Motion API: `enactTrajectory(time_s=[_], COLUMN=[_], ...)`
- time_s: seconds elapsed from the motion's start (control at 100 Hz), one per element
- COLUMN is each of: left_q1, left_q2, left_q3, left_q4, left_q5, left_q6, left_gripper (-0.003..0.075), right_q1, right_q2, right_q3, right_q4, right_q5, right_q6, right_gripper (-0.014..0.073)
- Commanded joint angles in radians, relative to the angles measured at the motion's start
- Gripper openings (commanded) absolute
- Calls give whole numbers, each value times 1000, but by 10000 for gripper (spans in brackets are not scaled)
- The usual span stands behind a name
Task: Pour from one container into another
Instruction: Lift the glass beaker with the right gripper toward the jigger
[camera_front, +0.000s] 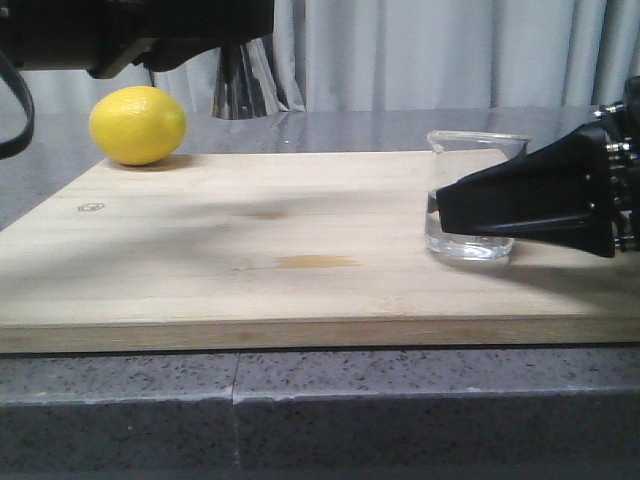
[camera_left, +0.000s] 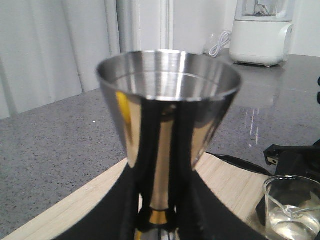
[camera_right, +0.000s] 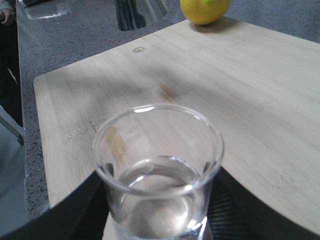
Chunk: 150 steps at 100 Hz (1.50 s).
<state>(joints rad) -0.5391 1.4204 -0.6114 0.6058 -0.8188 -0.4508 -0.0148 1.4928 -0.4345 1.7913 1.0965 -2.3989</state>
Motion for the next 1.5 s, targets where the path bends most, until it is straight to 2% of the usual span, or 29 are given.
enactTrajectory(time_s=[0.0,0.21,0.86,1.29,1.49], left_q1=[4,4,4,4,4], left_q2=[-35,-35,-35,-35,-35], left_q3=[-32,-32,-32,-32,-32], left_q4=[-26,-26,-24,-20,0], left_q5=[-78,-78,-77,-61,-51], left_q6=[-7,-7,-7,-7,-7], left_gripper=[-19,-19,-19,-19,-19], right_q1=[-1,-1,-1,-1,-1], right_q2=[-19,-19,-19,-23,-23], right_q3=[-24,-24,-39,-256,-374], right_q4=[35,35,35,7,-62], right_q5=[79,83,122,120,90], right_q6=[-13,-13,-13,-11,58], right_gripper=[285,225,225,225,225])
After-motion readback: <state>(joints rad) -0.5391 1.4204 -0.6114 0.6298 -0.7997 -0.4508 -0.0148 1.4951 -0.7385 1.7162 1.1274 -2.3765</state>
